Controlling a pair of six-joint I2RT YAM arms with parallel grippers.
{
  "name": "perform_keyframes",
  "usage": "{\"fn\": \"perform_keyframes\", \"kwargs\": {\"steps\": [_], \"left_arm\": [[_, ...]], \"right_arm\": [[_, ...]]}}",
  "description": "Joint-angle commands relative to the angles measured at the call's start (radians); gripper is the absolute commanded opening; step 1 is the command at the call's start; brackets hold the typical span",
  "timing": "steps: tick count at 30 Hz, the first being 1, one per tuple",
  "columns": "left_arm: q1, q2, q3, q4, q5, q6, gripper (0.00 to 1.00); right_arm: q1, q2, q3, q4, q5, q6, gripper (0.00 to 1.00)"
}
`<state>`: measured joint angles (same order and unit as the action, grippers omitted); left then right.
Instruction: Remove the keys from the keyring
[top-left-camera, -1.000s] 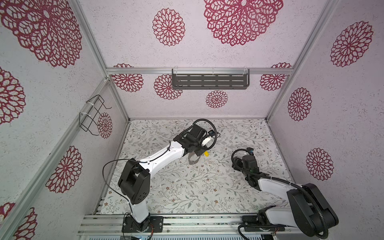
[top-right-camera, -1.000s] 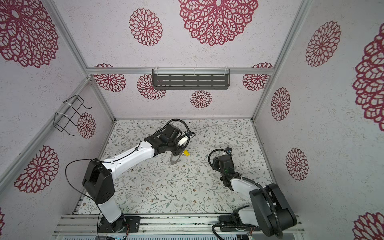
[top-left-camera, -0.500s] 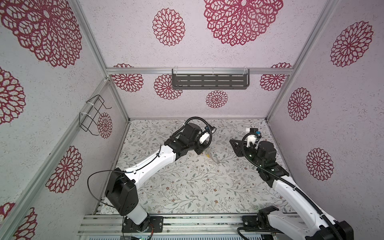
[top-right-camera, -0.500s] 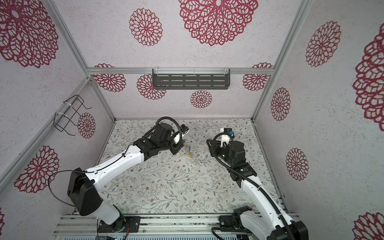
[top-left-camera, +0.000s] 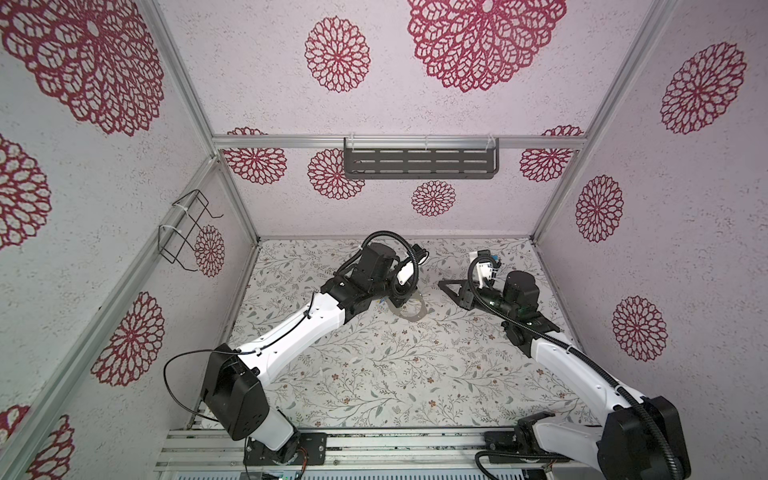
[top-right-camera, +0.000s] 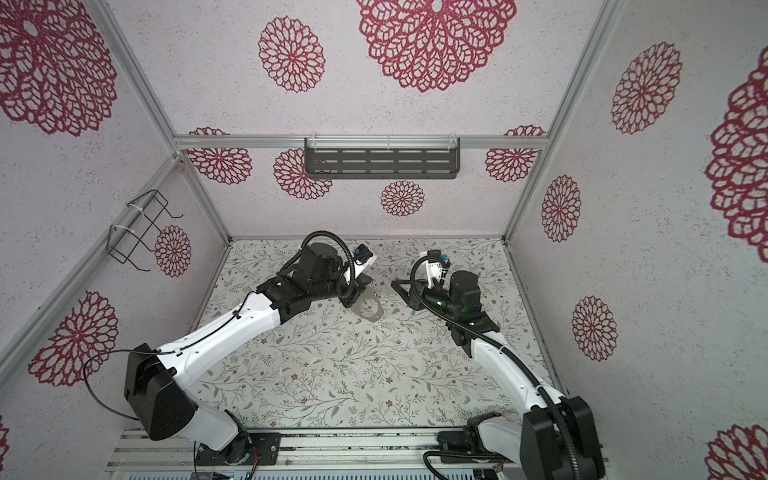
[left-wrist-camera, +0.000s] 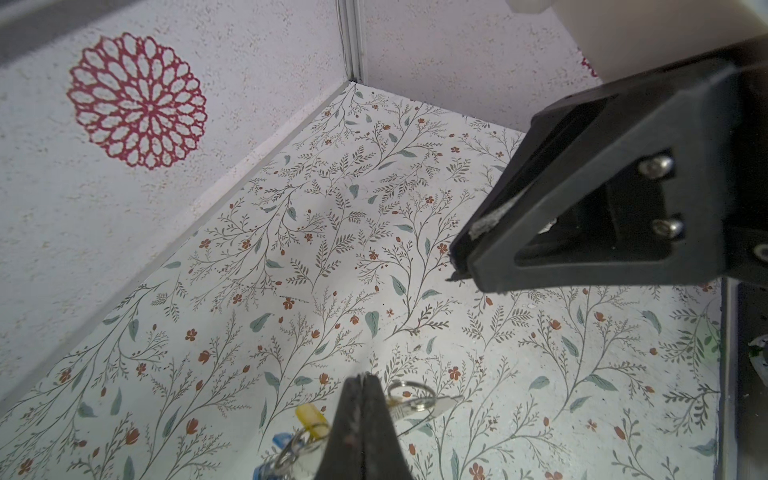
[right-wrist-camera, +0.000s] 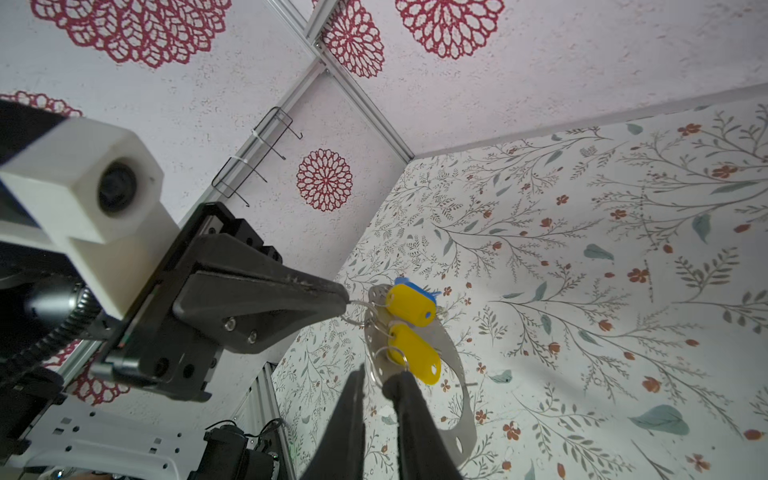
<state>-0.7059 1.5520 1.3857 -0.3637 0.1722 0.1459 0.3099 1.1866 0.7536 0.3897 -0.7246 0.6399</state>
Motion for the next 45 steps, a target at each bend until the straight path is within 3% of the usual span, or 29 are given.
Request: {"fn": "perform_keyframes", "kwargs": {"steps": [1, 12, 18, 23, 26, 28, 32, 37, 42, 45], "left_arm": [[0.005, -0.035, 0.006, 0.050, 0.029, 0.007, 0.00], [0.003, 0.001, 0.022, 0.064, 0.050, -0.003, 0.00], [0.027, -0.046, -0.149, 0.154, -0.151, -0.174, 0.02], [0.059, -0.183, -0.453, 0.292, -0.340, -0.425, 0.43], [0.088, -0.255, -0.576, 0.276, -0.404, -0.583, 0.51], [0.131, -0.275, -0.607, 0.196, -0.383, -0.707, 0.49], [0.144, -0.272, -0.658, 0.114, -0.340, -0.787, 0.42], [0.156, -0.184, -0.829, 0.431, -0.111, -0.991, 0.50], [0.156, -0.047, -0.864, 0.633, -0.061, -1.108, 0.64], [0.156, 0.024, -0.860, 0.708, -0.044, -1.148, 0.65]], "right_arm": [[-0.002, 0.015, 0.017, 0.064, -0.050, -0.012, 0.17], [-0.002, 0.059, -0.017, 0.093, -0.041, -0.073, 0.20], [0.014, 0.080, -0.096, -0.039, 0.110, -0.135, 0.22], [0.127, 0.155, -0.100, -0.188, 0.262, -0.239, 0.22], [0.207, 0.202, -0.055, -0.245, 0.360, -0.304, 0.22], [0.236, 0.240, -0.020, -0.249, 0.379, -0.324, 0.22], [0.274, 0.304, 0.054, -0.260, 0.409, -0.352, 0.23], [0.281, 0.352, 0.106, -0.297, 0.480, -0.325, 0.24], [0.278, 0.306, 0.050, -0.259, 0.517, -0.308, 0.27], [0.276, 0.297, 0.031, -0.256, 0.515, -0.316, 0.27]]}}
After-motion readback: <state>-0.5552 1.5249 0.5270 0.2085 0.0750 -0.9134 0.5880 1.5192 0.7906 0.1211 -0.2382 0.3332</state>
